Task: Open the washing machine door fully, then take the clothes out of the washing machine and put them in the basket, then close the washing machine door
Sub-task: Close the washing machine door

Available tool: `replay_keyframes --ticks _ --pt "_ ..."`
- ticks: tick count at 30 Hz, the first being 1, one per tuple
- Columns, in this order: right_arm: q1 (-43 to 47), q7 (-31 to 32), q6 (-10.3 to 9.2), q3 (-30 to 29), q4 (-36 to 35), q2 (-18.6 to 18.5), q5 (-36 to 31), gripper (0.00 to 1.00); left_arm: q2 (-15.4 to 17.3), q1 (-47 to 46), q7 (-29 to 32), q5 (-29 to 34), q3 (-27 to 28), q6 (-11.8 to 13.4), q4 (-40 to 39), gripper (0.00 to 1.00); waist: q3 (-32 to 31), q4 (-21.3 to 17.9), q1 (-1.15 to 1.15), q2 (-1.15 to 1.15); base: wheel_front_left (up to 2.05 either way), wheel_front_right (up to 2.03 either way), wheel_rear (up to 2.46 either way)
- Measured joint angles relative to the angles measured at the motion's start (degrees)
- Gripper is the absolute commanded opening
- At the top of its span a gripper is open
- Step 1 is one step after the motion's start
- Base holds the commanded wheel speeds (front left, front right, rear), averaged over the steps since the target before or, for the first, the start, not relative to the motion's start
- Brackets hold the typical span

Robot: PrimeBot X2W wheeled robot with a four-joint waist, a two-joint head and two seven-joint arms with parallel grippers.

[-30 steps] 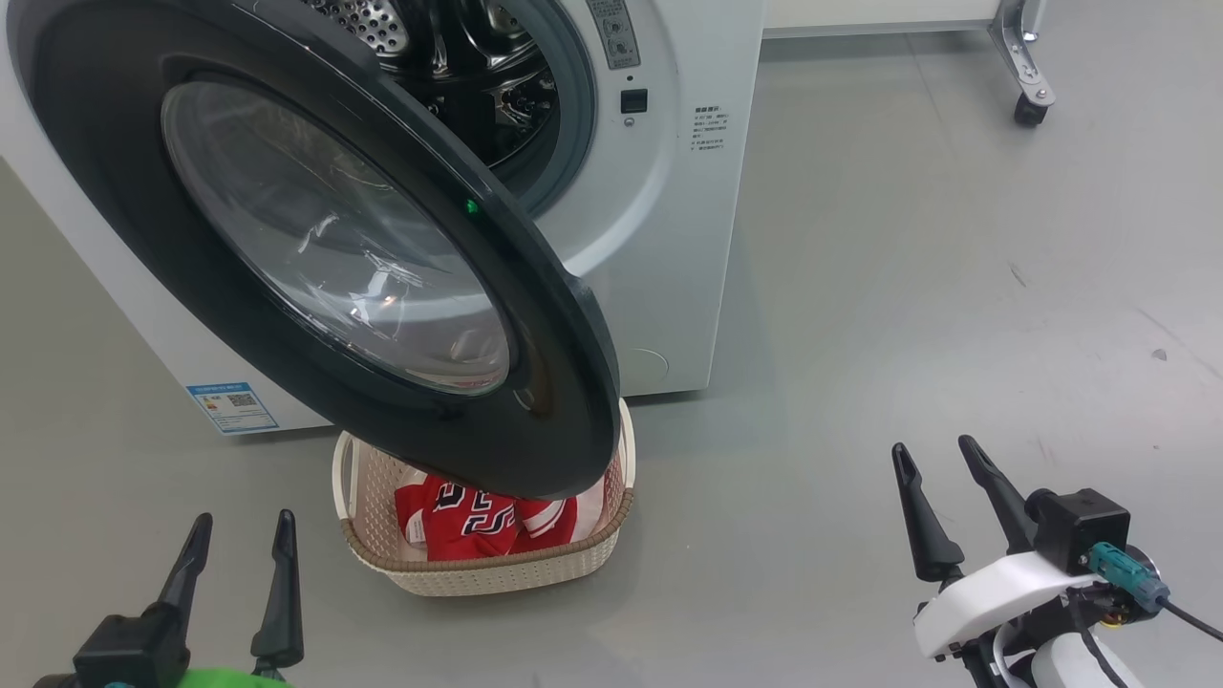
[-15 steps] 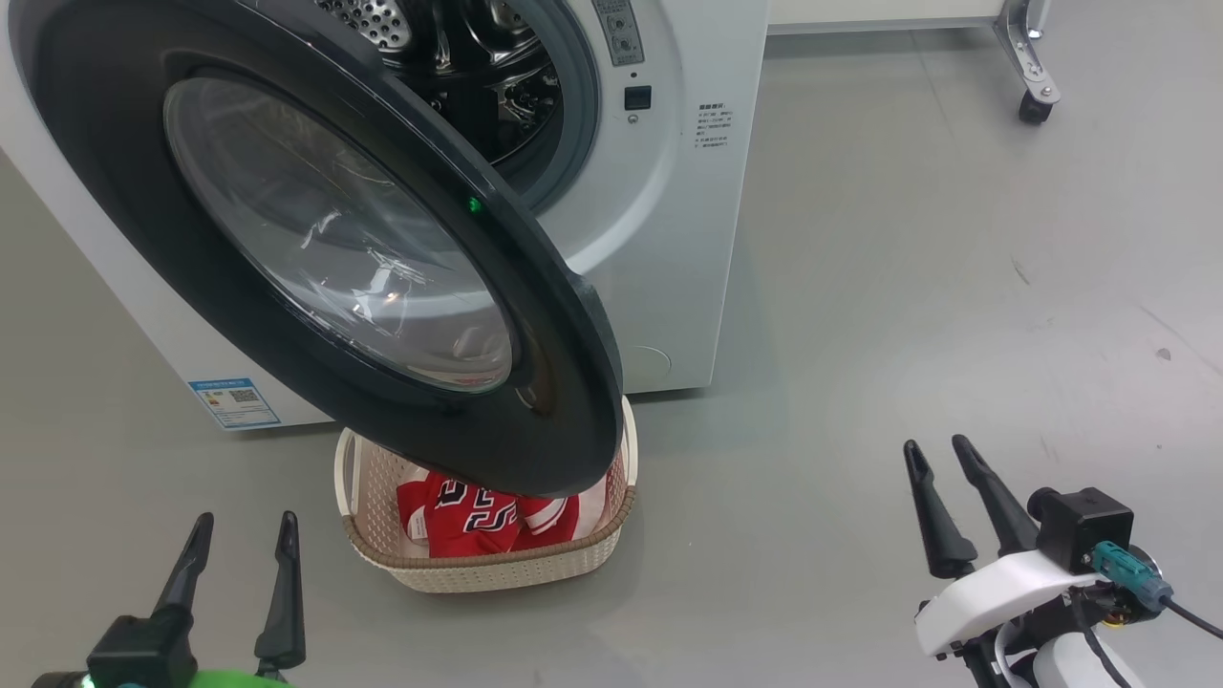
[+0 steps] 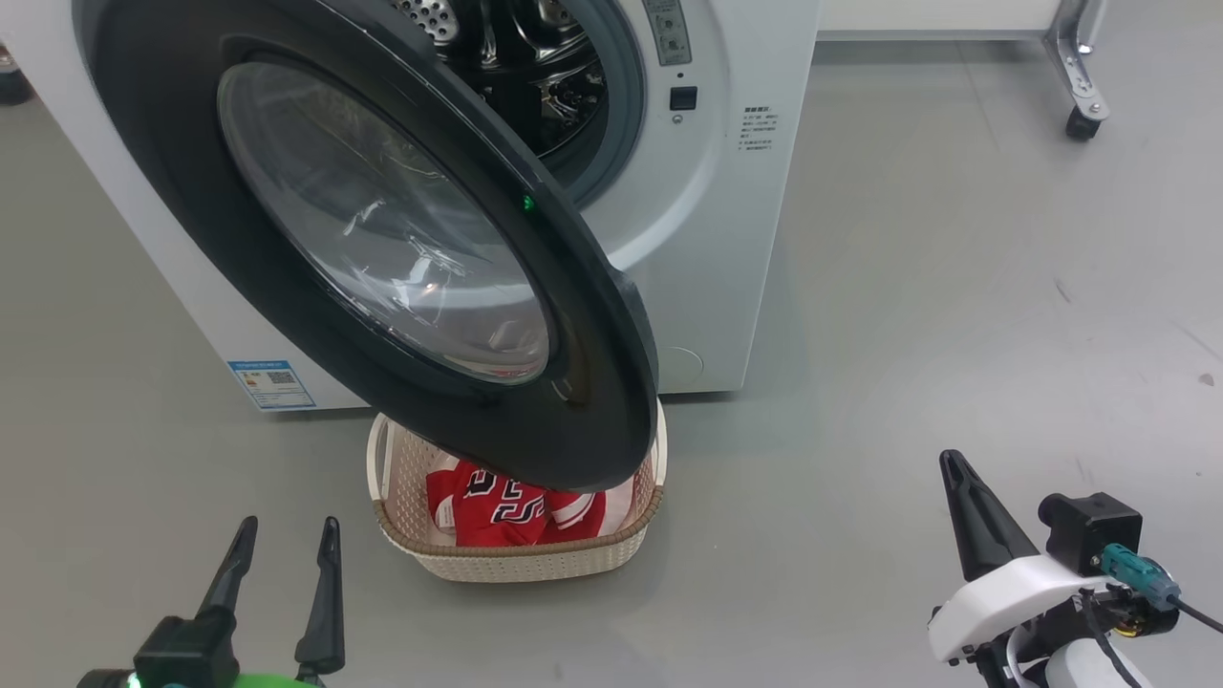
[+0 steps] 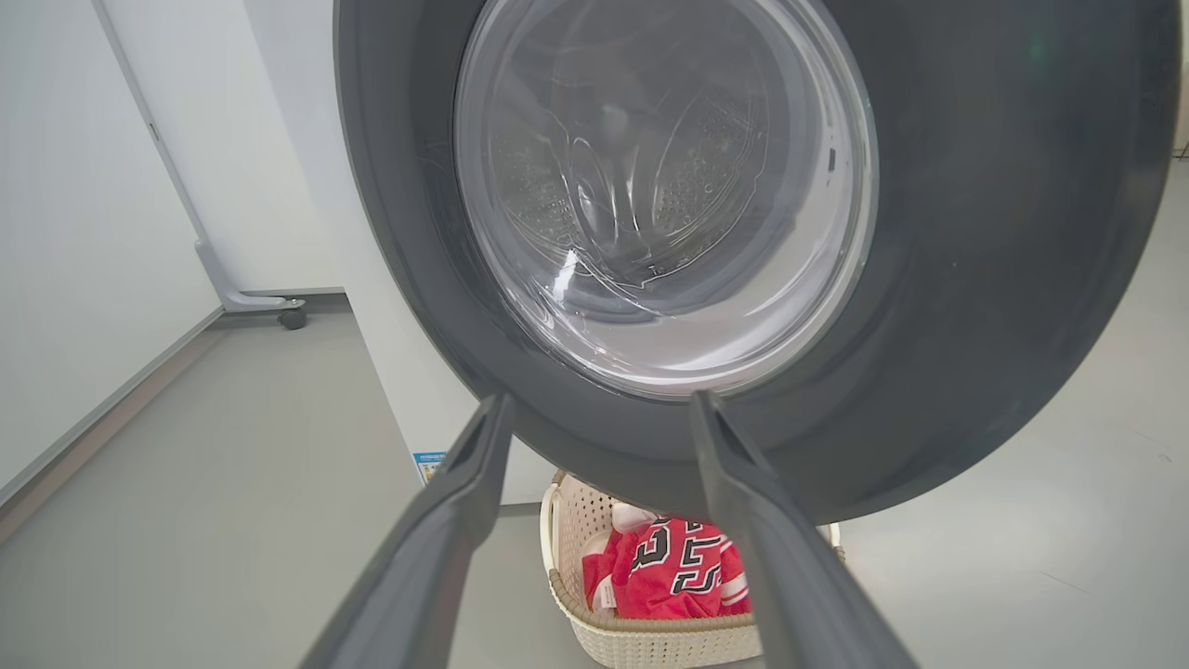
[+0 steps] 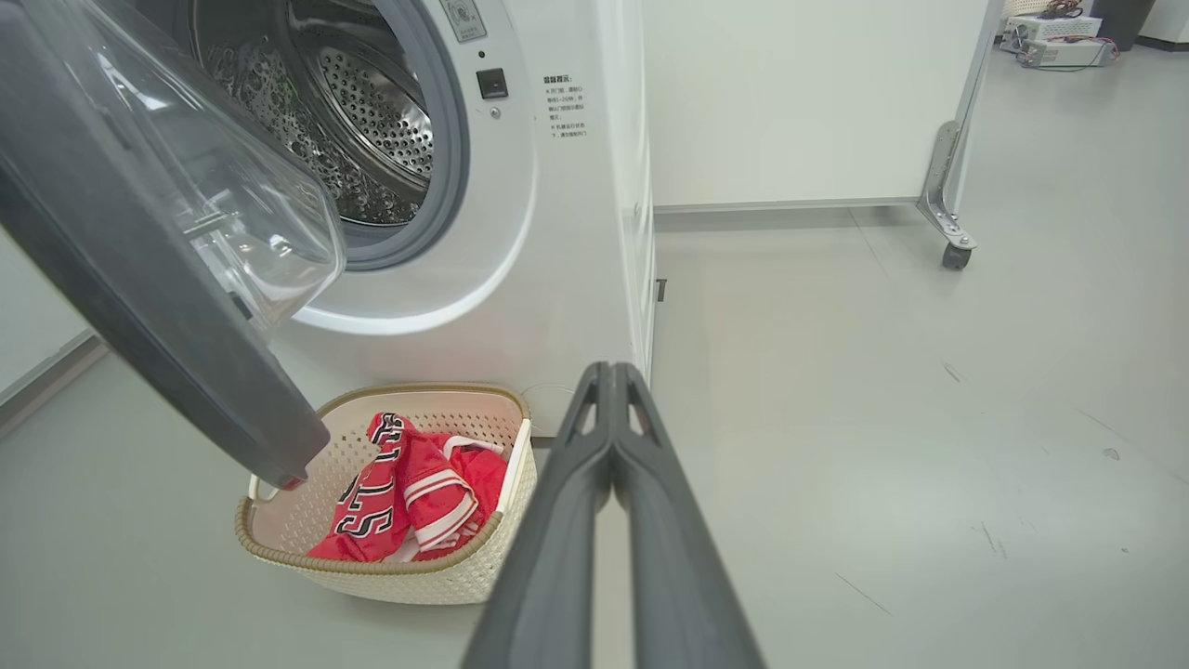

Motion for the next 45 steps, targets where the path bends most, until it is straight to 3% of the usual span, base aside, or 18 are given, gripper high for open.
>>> replay_keyframes --ticks 9,22,33,45 --pt "-4.5 1.3 0.08 -0.3 3.1 -0.4 0.2 0.00 -1.0 -1.2 0.5 0.5 -2.0 0.0 0.1 1.00 0.7 3.6 0.00 0.00 0.00 0.00 0.00" --pt "-16.6 2.5 1.99 0.6 7.1 0.2 0.0 0.00 -2.1 -2.2 0.5 0.8 -2.9 0.0 1.4 1.00 0.7 10.5 0.00 0.00 0.00 0.00 0.00" --pt "-28.6 -0.4 4.72 4.7 -2.5 1.9 -3.4 0.00 -2.0 -2.2 0.4 2.0 -1.8 0.0 1.9 1.00 0.9 12.1 0.00 0.00 0.00 0.00 0.00" --pt "-28.1 4.0 6.61 17.1 -8.2 4.2 -5.1 0.00 -1.9 -2.2 0.1 2.4 -1.6 0.0 1.9 1.00 0.7 11.6 0.00 0.00 0.00 0.00 0.00"
